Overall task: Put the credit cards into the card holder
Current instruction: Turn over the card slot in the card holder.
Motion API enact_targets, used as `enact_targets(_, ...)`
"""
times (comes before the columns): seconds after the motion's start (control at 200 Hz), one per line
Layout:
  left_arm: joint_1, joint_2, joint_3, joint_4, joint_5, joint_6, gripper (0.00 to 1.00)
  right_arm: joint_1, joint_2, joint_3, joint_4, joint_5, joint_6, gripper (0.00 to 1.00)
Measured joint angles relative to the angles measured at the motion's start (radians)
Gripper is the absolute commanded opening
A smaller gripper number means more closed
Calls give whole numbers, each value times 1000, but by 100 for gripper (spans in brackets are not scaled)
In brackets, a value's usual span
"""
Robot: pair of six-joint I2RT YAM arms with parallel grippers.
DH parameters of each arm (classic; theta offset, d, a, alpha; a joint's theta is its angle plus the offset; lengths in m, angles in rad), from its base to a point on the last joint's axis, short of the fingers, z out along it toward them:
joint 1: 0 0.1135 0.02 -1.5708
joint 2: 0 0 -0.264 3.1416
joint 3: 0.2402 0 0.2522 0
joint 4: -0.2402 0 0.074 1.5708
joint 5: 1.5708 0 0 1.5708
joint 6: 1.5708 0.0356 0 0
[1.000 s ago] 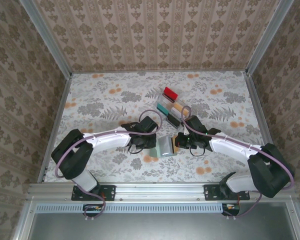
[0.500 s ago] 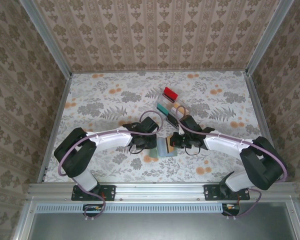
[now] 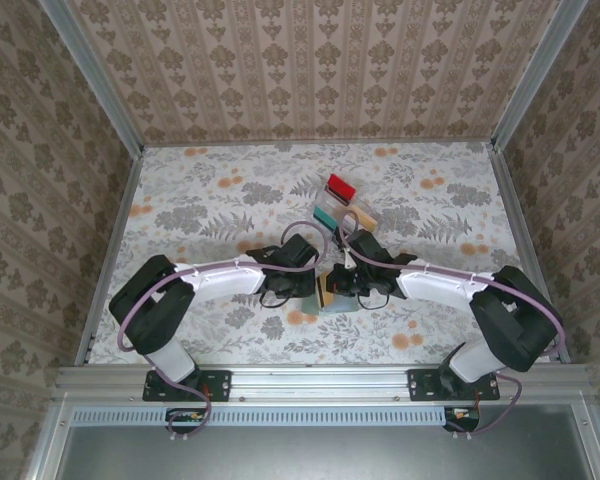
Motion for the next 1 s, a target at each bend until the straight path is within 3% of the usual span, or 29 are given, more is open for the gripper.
enact_targets(0.27, -6, -102, -76, -10, -65, -61, 59, 0, 52, 0, 8, 18, 36, 3)
enact_targets(0.49, -14, -306, -170, 5, -140, -116, 74, 0, 53, 0, 10, 21, 44, 3)
enact_targets(0.705, -5, -303, -193, 46, -143, -123, 67, 0, 53, 9, 6, 20, 45, 3)
enact_targets(0.9, 1, -146, -117, 45, -109, -81, 40, 0, 20, 44, -48, 31, 43, 4)
enact_targets(1.0, 1, -106, -109, 46, -99, -77, 32, -4, -16, 48, -82, 46, 40, 4)
